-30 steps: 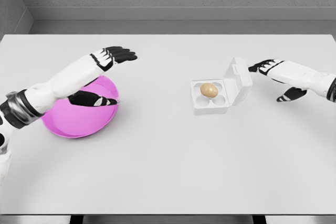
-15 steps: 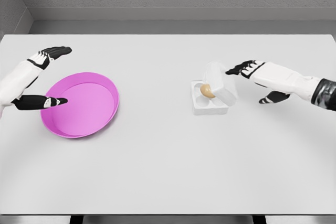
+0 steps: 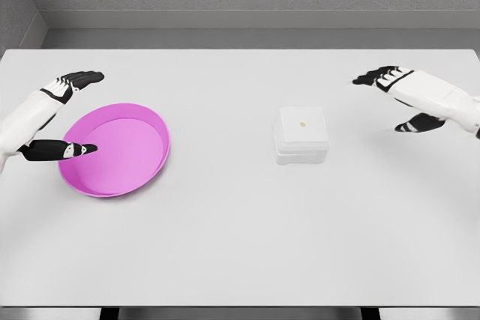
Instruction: Pack egg into the box and close the box lid
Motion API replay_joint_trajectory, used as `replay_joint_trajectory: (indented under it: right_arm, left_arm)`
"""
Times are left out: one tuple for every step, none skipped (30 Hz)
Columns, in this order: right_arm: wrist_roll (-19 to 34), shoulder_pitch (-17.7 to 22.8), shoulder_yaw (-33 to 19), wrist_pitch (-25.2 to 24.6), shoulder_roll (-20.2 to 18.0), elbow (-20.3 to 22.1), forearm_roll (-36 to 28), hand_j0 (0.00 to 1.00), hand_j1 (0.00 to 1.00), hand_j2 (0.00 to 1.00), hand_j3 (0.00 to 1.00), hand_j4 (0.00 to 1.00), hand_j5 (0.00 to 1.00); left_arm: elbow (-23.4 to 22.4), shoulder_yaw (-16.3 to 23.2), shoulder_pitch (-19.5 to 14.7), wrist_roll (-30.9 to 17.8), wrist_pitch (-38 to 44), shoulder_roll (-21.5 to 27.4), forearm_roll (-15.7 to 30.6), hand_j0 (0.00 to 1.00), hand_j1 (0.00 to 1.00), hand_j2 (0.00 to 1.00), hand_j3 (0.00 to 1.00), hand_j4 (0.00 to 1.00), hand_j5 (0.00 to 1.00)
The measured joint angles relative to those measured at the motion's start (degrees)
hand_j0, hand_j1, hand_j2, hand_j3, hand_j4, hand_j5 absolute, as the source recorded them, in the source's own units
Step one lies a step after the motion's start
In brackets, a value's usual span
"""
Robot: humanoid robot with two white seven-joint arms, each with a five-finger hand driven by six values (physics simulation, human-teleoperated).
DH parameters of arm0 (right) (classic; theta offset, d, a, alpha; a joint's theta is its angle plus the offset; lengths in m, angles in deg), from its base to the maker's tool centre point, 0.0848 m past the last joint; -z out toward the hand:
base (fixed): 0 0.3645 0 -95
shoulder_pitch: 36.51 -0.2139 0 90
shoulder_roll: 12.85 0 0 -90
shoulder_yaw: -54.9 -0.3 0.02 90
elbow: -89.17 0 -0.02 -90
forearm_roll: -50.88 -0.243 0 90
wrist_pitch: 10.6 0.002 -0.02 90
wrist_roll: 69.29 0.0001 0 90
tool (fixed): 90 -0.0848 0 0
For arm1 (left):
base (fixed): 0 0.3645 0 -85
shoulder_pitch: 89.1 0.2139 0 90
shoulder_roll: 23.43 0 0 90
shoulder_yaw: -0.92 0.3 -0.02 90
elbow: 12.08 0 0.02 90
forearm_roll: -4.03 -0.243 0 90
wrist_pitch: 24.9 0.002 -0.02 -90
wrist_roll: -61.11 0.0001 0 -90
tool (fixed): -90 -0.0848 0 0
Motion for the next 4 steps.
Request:
replay_joint_trajectory:
  right_arm:
    - [0.0,0.0,-0.26,0.0,-0.28,-0.5,0.01,1.0,1.0,1.0,1.0,1.0,1.0]
    - [0.01,0.0,-0.44,0.0,-0.52,-0.86,0.01,1.0,1.0,1.0,1.0,1.0,1.0]
    - [0.01,0.0,-0.57,0.01,-0.73,-1.11,0.0,1.0,1.0,1.0,1.0,1.0,1.0]
    - [0.01,0.09,-0.66,0.01,-0.87,-1.3,-0.02,1.0,1.0,1.0,1.0,1.0,1.0]
  left_arm:
    - [0.08,0.01,0.26,0.0,0.0,0.0,0.01,1.0,1.0,1.0,1.0,1.0,1.0]
    - [0.2,0.02,0.35,0.0,0.0,0.0,0.02,1.0,1.0,1.0,1.0,1.0,1.0]
    - [0.49,0.03,0.44,0.0,0.0,-0.02,0.03,1.0,1.0,1.0,1.0,1.0,1.0]
    - [0.72,-0.05,1.23,0.0,-0.01,-0.07,0.03,1.0,1.0,1.0,1.0,1.0,1.0]
